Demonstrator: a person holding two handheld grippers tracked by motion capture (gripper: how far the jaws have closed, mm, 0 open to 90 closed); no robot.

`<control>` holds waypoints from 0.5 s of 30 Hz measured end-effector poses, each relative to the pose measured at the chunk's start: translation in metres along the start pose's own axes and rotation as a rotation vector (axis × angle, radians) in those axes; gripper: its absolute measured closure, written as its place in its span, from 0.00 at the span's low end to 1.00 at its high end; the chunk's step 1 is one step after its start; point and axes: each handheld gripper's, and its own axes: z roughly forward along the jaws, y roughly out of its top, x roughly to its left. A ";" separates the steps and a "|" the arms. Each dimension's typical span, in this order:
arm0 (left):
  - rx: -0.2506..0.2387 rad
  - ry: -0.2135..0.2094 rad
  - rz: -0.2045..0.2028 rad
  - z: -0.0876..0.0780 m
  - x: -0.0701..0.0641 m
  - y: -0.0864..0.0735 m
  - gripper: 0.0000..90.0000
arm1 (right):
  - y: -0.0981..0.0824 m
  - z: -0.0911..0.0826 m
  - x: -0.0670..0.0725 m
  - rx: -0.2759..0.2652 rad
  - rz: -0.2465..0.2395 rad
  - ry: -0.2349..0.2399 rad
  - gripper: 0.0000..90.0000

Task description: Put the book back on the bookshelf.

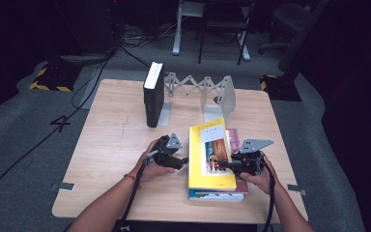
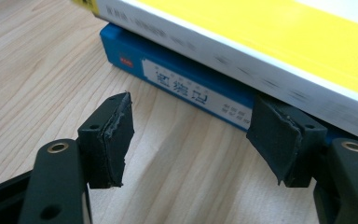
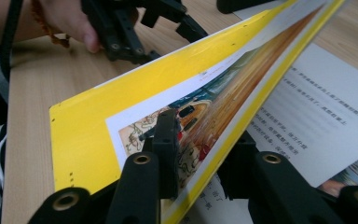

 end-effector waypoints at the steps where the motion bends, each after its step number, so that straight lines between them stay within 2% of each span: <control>1: 0.005 0.003 0.001 0.001 0.000 -0.001 0.34 | 0.001 0.001 0.003 -0.002 -0.016 0.006 0.81; 6: 0.021 -0.025 0.027 0.001 0.002 -0.002 0.41 | 0.005 0.002 0.012 -0.013 -0.050 0.033 0.83; 8: 0.018 -0.030 0.032 0.001 0.002 -0.002 0.48 | 0.005 0.002 0.012 -0.020 -0.049 0.042 0.83; 10: 0.004 -0.054 0.026 0.001 0.003 -0.002 0.58 | 0.004 0.002 0.012 -0.029 -0.043 0.051 0.84; 11: -0.003 -0.049 0.028 0.001 0.003 -0.001 0.60 | 0.004 0.001 0.012 -0.036 -0.044 0.056 0.84; 12: -0.014 -0.063 0.029 0.000 0.004 -0.001 0.67 | 0.005 0.001 0.012 -0.043 -0.043 0.058 0.84; 13: -0.018 -0.061 0.030 -0.001 0.004 -0.001 0.68 | 0.005 0.001 0.013 -0.047 -0.047 0.057 0.85; 15: -0.042 -0.085 0.012 -0.004 0.009 0.001 0.76 | 0.006 -0.001 0.014 -0.057 -0.054 0.062 0.85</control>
